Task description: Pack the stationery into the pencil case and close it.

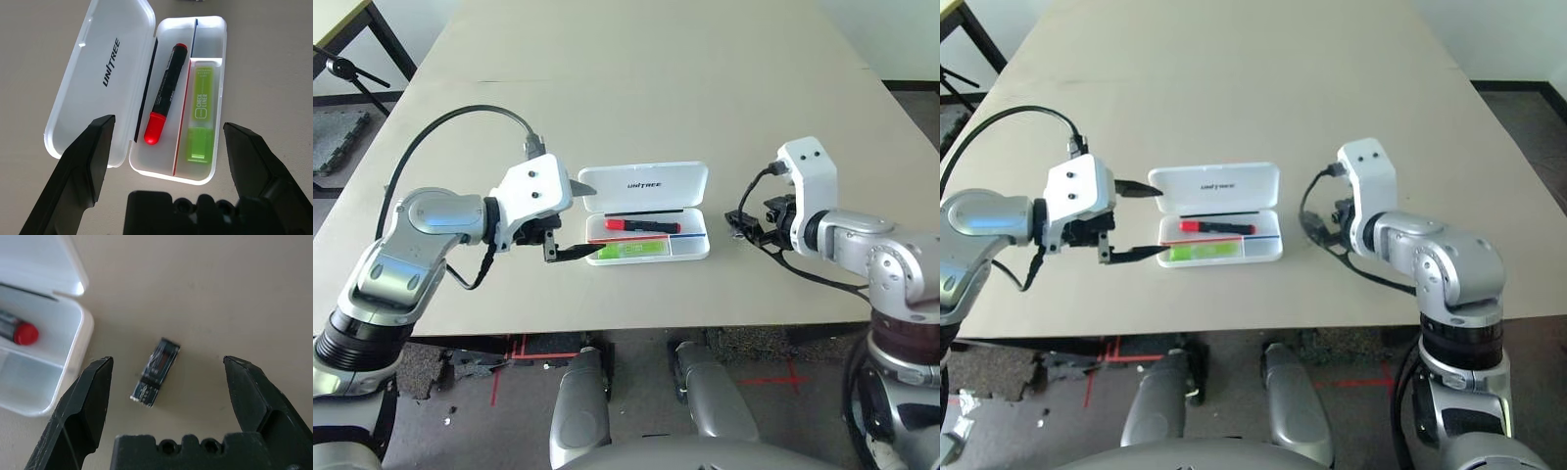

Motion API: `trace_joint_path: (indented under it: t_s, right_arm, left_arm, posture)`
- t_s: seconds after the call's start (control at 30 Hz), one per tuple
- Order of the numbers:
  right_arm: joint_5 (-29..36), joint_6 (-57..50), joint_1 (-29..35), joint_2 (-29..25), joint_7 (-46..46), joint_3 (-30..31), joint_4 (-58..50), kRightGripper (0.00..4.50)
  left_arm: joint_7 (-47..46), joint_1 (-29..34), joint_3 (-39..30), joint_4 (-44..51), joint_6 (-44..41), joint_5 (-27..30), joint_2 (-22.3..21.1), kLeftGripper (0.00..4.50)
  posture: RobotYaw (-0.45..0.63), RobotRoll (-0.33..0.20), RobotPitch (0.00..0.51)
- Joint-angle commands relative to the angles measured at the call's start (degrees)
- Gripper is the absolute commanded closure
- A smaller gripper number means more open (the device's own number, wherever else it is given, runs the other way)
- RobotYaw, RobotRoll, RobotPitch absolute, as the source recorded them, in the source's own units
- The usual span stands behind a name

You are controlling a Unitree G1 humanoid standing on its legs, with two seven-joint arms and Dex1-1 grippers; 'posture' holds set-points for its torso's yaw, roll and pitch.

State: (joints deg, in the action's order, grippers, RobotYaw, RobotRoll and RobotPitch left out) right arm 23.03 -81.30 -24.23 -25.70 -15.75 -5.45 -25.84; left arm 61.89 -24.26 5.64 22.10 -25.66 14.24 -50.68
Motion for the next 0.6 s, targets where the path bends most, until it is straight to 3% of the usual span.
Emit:
trace_joint_path:
  t_s: [0.03, 0.27, 0.3, 0.43, 0.6]
  right_arm:
    - [-0.29, 1.09, 1.76, 1.52, 0.3, 2.13, 0.37, 0.0]
    - [-1.68, 4.49, 2.76, 2.8, 0.6, 3.96, 3.42, 0.0]
    - [-1.89, 5.13, 2.87, 2.69, 0.49, 4.22, 3.86, 0.19]
    - [-2.45, 6.73, 3.18, 2.35, 0.02, 4.64, 5.05, 1.32]
    - [-2.61, 7.27, 2.81, 0.69, -1.19, 4.61, 5.6, 3.28]
  left_arm:
    - [0.08, -0.15, 0.53, -0.66, 0.96, -0.89, -0.49, 0.02]
    - [0.62, 0.07, -0.45, -1.06, 1.46, -1.01, -1.73, 0.02]
    - [0.55, 0.18, -0.53, -1.03, 1.47, -1.0, -1.88, 0.01]
    - [0.36, 0.68, -0.79, -0.73, 1.43, -0.85, -2.37, 0.0]
    - [0.36, 1.4, -1.38, -0.28, 1.22, -0.6, -3.05, 0.0]
  posture:
    - [-0.07, 0.0, 0.216]
    - [-0.05, 0.0, 0.212]
    - [-0.05, 0.0, 0.211]
    - [-0.04, 0.0, 0.209]
    - [-0.04, 0.0, 0.208]
